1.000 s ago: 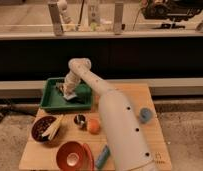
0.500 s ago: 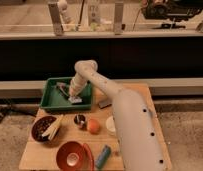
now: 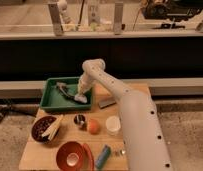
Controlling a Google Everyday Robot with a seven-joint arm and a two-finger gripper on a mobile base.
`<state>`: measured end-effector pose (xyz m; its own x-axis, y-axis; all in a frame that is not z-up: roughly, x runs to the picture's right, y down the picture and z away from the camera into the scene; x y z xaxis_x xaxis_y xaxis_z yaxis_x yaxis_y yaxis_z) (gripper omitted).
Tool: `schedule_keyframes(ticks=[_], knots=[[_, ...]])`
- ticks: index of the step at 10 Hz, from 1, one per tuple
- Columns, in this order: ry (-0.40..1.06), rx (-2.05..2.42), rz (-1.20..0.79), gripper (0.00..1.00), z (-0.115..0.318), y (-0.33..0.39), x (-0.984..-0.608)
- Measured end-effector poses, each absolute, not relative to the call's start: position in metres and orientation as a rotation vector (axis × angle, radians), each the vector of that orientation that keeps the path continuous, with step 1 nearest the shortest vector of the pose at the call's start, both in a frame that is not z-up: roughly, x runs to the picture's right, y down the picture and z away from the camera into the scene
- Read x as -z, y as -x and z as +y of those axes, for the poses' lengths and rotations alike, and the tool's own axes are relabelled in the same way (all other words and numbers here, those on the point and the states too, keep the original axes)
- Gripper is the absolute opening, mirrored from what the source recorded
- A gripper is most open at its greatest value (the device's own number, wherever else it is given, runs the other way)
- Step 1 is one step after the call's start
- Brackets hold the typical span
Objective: Wipe tray with towel
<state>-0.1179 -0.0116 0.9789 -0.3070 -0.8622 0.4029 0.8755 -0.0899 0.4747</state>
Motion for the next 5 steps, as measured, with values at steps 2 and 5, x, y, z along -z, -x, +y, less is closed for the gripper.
schedule_keyframes(ticks=[2, 5], knots=[[0.012, 1.723, -0.745, 0.0, -0.032, 0.122, -0.995], [-0.021, 1.737, -0.727, 0.0, -0.058, 0.151, -1.017]])
